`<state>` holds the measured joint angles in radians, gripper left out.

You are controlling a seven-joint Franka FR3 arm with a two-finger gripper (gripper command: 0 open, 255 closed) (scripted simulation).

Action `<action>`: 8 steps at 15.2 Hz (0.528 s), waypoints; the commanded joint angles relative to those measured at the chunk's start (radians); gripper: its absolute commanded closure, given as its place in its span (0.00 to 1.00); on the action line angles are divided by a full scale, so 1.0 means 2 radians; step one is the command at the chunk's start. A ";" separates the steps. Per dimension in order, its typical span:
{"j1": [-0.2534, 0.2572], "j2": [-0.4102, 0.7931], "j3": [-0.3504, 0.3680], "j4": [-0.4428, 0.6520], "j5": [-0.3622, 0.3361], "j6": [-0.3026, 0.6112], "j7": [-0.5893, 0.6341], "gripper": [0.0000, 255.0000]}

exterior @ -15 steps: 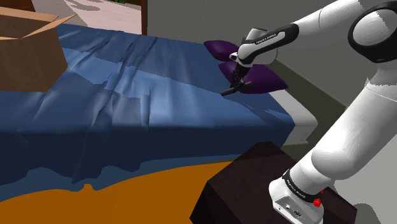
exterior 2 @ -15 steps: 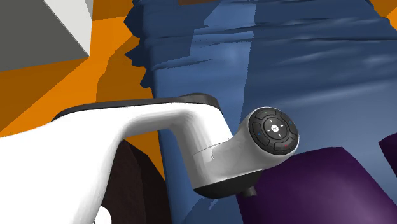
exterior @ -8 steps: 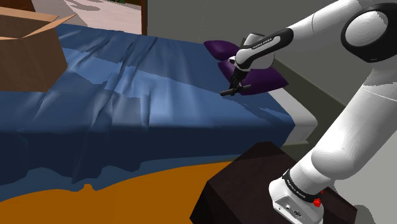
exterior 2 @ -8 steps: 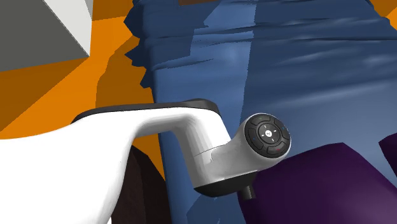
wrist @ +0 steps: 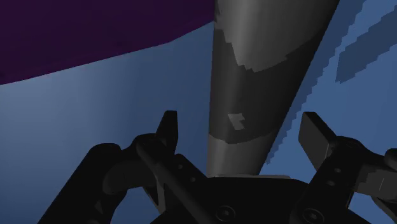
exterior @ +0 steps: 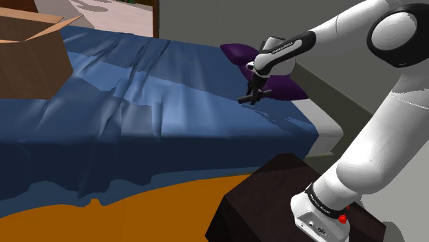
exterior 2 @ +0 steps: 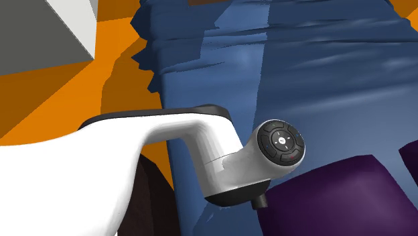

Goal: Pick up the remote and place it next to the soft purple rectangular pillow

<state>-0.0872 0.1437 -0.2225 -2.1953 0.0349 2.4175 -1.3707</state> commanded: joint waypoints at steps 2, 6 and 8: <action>0.000 0.000 0.000 0.000 0.000 0.000 0.000 0.00; 0.002 -0.036 -0.002 0.010 -0.012 -0.045 0.008 0.00; 0.002 -0.044 -0.002 0.014 -0.015 -0.057 0.010 0.00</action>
<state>-0.0821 0.0658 -0.2260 -2.1691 0.0086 2.3158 -1.3522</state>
